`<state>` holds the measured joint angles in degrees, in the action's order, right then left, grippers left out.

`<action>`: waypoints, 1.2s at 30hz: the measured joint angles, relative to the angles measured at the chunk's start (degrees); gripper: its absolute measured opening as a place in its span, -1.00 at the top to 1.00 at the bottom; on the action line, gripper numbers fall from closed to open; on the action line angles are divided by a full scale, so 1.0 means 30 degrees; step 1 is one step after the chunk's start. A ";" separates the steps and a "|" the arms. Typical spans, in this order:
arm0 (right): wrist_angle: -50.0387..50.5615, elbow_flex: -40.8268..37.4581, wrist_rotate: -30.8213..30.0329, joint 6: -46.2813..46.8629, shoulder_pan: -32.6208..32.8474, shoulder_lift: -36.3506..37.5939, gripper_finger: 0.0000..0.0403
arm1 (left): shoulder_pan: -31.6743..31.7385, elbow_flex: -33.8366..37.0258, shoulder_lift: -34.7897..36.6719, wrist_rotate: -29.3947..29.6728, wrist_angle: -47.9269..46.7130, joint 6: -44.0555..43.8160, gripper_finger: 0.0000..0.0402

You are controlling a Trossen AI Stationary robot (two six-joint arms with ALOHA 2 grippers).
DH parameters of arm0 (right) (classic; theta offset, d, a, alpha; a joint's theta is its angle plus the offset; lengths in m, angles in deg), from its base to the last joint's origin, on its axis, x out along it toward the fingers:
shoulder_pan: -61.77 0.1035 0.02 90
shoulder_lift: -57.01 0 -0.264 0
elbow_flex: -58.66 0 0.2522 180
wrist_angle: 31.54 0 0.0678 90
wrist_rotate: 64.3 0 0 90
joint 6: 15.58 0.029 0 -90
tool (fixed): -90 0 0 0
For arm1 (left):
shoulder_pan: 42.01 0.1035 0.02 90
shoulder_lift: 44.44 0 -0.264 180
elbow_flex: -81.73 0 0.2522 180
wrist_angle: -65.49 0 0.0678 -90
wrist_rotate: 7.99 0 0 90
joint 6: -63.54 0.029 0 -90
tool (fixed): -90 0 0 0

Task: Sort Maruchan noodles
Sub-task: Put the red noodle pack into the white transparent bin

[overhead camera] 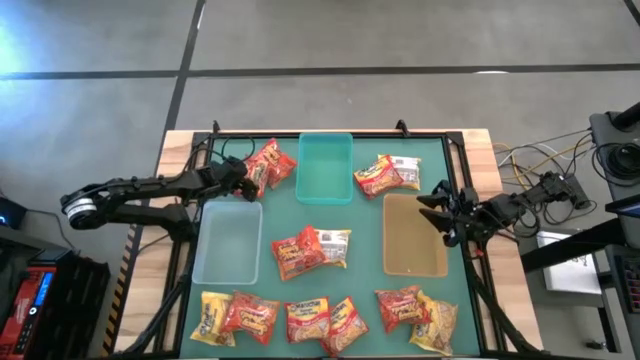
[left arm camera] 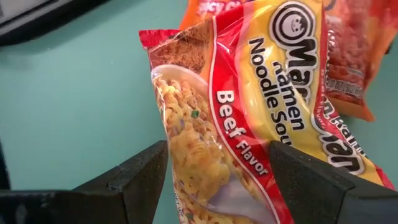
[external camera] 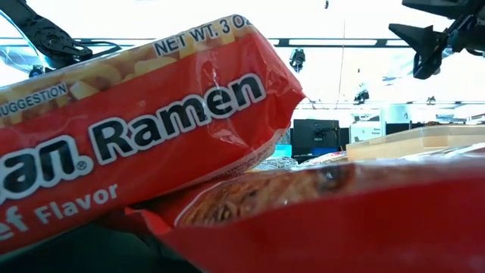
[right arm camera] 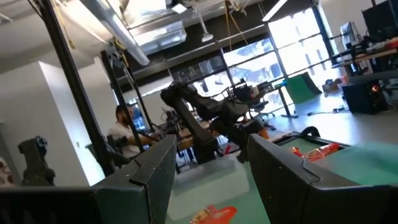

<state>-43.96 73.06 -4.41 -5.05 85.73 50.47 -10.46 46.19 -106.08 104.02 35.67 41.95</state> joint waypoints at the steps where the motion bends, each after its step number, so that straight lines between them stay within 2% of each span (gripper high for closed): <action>1: -0.0169 0.0000 -0.0071 0.0029 0.0000 0.0000 0.07 | 0.0000 0.0000 0.0000 0.0006 0.0004 0.0017 -0.31; 8: -0.3104 0.0000 -0.0482 0.0422 0.0000 0.0000 0.07 | 0.0000 0.0000 0.0000 0.0016 -0.0080 0.0004 -0.31; 12: -0.3175 0.0000 -0.0644 0.0335 0.0000 -0.0009 0.07 | 0.0000 0.0000 0.0000 0.0017 -0.0090 -0.0237 -0.31; 19: -0.2917 0.0000 -0.5653 0.0772 -0.0005 -0.0625 0.07 | 0.0000 0.0000 -0.0240 0.0045 -0.0075 -0.1367 -0.31; 23: -0.2922 0.0000 -0.7415 0.0823 -0.0007 -0.1038 0.07 | 0.0000 -0.0217 -0.0956 0.0039 -0.0091 -0.1646 -0.31; 30: -0.3128 0.0000 -0.7494 0.1720 -0.0003 -0.1246 0.07 | -0.0155 -0.1465 -0.3546 0.0255 -0.0323 -0.2100 -0.31; 36: -0.4557 0.0000 -0.7487 0.1752 0.0000 -0.1231 0.07 | -0.0581 -0.2649 -0.5975 0.0603 -0.0370 -0.1757 -0.31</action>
<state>-57.63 73.06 -26.87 0.20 85.73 46.77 -12.20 38.24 -124.01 105.83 34.57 36.68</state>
